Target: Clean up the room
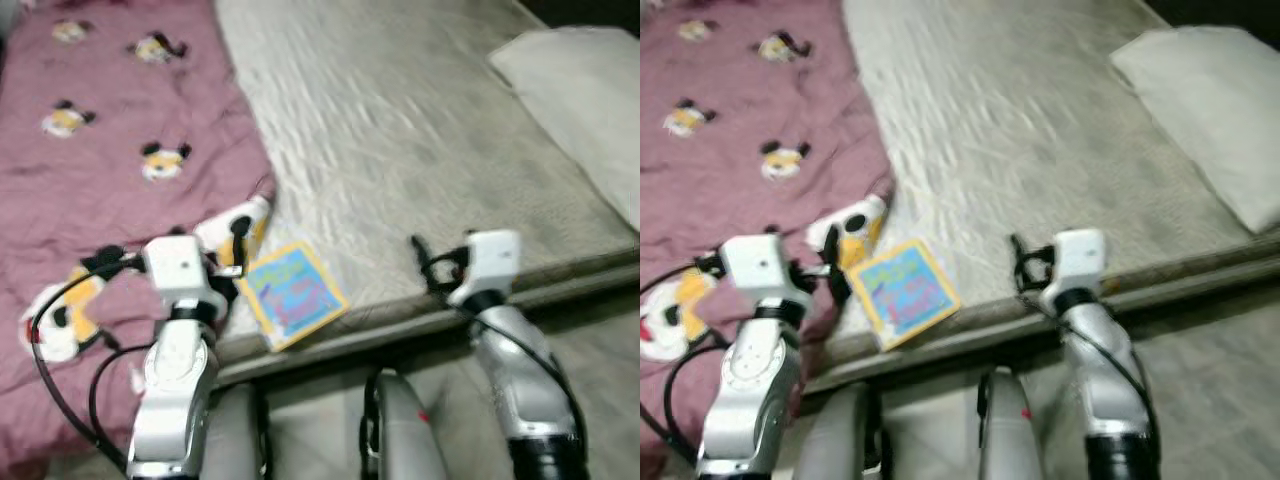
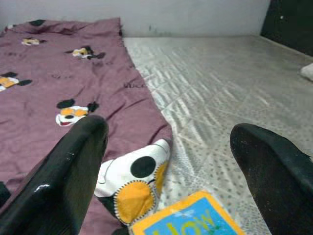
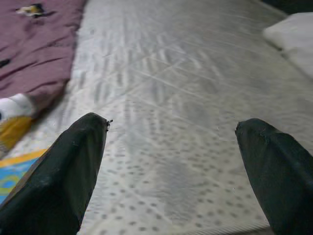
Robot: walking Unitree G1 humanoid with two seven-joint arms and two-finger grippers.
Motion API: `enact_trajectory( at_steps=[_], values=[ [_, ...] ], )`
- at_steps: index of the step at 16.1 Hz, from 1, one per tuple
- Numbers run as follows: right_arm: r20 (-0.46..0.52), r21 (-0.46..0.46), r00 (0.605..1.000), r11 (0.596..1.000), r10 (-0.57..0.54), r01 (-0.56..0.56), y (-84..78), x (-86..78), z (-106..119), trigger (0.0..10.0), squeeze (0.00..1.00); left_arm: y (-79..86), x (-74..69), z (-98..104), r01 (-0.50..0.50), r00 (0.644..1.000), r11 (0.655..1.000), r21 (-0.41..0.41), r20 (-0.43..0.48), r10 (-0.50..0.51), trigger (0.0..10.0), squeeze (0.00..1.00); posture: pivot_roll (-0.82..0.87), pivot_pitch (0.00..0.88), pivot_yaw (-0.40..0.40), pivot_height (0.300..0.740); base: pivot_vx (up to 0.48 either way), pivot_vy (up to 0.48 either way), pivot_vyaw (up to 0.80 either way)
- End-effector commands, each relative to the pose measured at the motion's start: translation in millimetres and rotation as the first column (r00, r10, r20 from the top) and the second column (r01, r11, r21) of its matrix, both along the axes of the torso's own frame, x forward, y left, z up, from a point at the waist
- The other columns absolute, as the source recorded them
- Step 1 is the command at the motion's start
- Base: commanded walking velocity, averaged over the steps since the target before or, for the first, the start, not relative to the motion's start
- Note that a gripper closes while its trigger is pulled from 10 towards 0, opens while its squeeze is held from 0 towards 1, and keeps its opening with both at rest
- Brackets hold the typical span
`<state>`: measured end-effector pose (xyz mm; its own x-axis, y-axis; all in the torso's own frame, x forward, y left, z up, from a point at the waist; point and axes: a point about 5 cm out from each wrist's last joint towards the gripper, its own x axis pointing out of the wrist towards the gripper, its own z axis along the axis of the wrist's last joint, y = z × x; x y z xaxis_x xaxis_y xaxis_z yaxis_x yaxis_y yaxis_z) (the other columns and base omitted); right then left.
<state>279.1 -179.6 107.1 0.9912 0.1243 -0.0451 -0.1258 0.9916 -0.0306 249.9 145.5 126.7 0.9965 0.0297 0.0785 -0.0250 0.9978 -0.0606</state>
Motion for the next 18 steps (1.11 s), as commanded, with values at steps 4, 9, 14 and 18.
enact_trajectory(
  at_steps=[4,9,14,18],
  values=[
    [-0.003,0.006,0.999,0.999,0.041,-0.041,10.3,-1.4,-1.9,10.0,0.00,13.2,-1.4,-11.2,-0.088,0.994,0.995,-0.041,-0.063,0.085,10.0,0.00,-0.03,0.168,0.021,0.630,0.000,0.000,0.00],
    [-0.012,-0.014,0.999,0.999,0.040,-0.040,4.2,-3.5,-2.8,10.0,0.00,23.0,0.5,-23.1,-0.207,0.972,0.968,-0.139,-0.138,0.188,10.0,0.00,-0.05,0.179,0.015,0.575,0.000,0.000,0.00],
    [-0.016,-0.024,0.999,0.999,0.041,-0.042,3.2,-3.7,-3.4,10.0,0.00,27.3,4.6,-25.3,-0.258,0.960,0.953,-0.161,-0.156,0.233,10.0,0.00,-0.06,0.173,0.015,0.525,0.000,0.000,0.00],
    [-0.013,-0.045,0.999,0.998,0.036,-0.036,-2.5,-1.7,-2.3,10.0,0.00,40.0,11.7,-36.2,-0.362,0.923,0.901,-0.239,-0.225,0.311,10.0,0.00,-0.07,0.169,0.008,0.525,0.000,0.000,0.00]
  ],
)
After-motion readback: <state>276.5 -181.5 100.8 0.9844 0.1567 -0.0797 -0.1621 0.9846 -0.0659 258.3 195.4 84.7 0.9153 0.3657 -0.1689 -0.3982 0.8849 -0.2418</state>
